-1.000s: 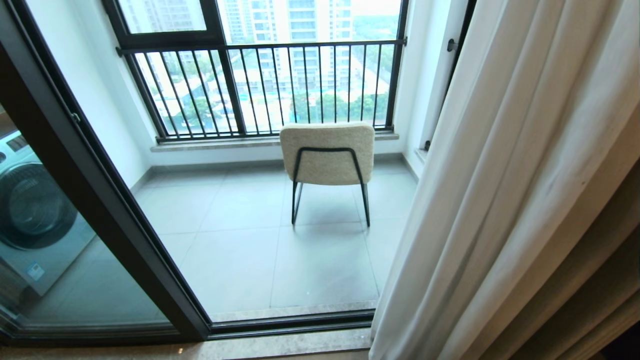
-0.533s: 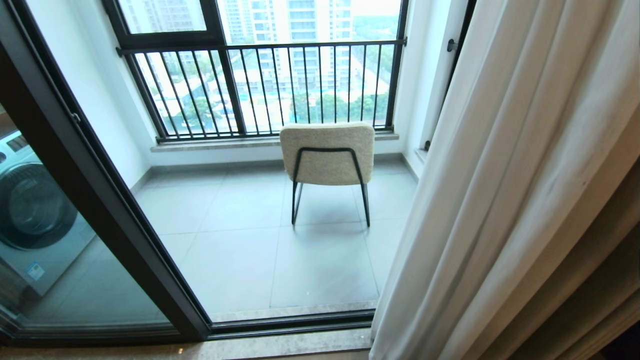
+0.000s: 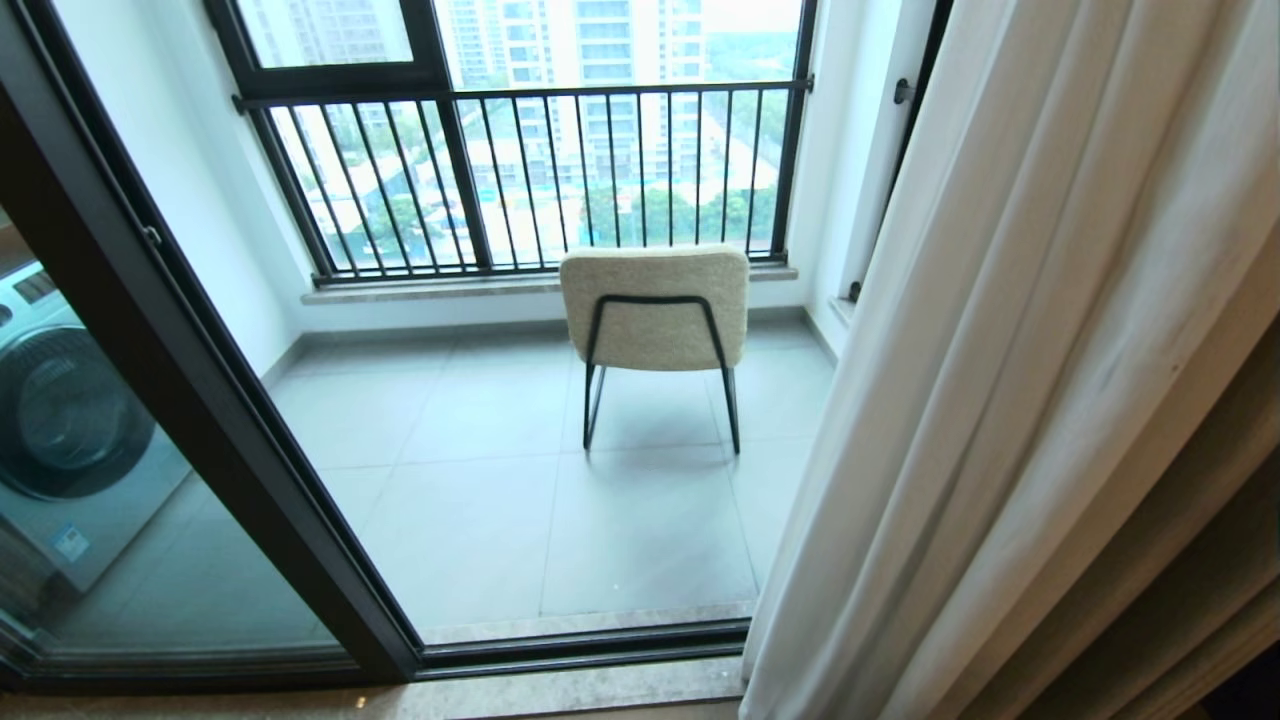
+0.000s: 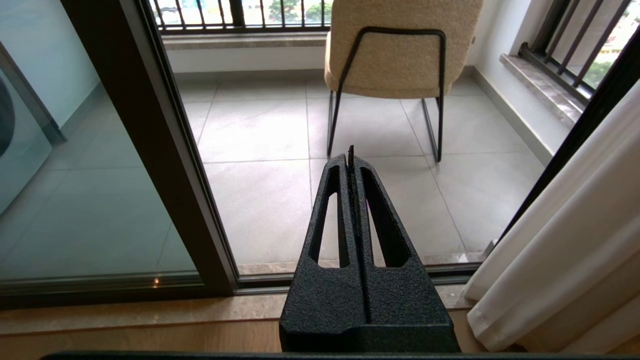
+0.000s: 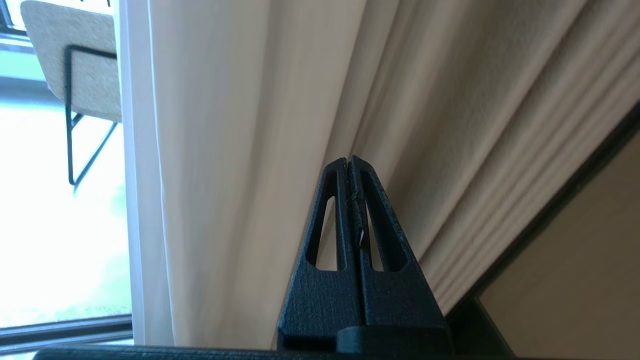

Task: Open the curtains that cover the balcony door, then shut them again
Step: Close the inner curtains on both sides

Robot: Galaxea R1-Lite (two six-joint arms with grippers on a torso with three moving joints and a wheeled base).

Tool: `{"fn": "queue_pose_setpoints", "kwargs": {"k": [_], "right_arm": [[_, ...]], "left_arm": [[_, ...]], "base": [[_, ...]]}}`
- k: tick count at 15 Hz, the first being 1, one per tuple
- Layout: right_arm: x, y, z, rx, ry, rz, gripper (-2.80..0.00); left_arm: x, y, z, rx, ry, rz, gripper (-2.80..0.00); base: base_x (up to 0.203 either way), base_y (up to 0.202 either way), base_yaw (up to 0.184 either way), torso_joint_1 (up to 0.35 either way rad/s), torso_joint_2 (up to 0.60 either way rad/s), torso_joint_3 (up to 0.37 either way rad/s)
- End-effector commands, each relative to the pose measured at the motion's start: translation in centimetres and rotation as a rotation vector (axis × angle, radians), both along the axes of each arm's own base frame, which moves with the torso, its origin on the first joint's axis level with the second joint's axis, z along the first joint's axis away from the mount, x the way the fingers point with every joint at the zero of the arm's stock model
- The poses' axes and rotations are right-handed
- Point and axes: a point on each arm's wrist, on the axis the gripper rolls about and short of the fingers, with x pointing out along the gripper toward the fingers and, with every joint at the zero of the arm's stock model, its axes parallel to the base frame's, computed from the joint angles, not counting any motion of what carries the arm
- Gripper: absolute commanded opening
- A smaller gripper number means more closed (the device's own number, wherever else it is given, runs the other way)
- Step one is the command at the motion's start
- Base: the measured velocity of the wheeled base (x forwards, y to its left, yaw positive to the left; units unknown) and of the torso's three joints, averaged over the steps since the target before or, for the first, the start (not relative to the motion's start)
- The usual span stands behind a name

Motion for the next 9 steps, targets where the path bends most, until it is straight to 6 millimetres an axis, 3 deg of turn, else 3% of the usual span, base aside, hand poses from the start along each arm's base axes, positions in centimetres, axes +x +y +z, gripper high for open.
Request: {"fn": "queue_pose_setpoints", "kwargs": {"k": [1, 9], "right_arm": [[-1.1, 0.0, -1.0, 0.000, -0.033, -0.011, -2.80], [-1.3, 0.1, -2.9, -0.007, -0.008, 0.041, -2.80]], "left_arm": [[0.0, 0.0, 0.0, -0.001, 0.000, 0.000, -2.80], [0.0, 0.0, 0.0, -0.001, 0.000, 0.000, -2.80]], "base": [[0.000, 0.000, 0.000, 0.000, 0.00, 0.000], [0.000, 0.000, 0.000, 0.000, 0.00, 0.000]]}}
